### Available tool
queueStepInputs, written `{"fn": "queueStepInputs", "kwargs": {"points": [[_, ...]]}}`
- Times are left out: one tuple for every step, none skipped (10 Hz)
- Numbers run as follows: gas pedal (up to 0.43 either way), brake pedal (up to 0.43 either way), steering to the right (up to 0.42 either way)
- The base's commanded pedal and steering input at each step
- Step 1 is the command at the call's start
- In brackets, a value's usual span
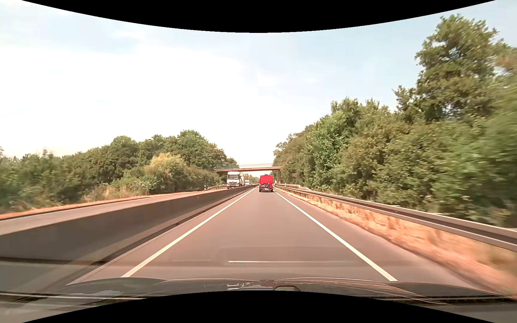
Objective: Follow the waypoints while adhering to traffic rules and regulations
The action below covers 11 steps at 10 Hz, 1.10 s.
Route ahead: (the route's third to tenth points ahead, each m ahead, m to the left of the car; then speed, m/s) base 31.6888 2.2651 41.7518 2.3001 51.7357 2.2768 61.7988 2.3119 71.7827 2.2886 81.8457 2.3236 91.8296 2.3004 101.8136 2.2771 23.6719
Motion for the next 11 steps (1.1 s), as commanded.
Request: {"fn": "queueStepInputs", "kwargs": {"points": [[0.000,0.000,-0.004],[0.000,0.000,-0.003],[0.000,0.000,-0.003],[0.000,0.000,-0.003],[0.000,0.000,-0.003],[0.098,0.000,-0.004],[0.157,0.000,-0.004],[0.398,0.000,-0.004],[0.409,0.000,-0.005],[0.409,0.000,-0.004],[0.421,0.000,-0.004]]}}
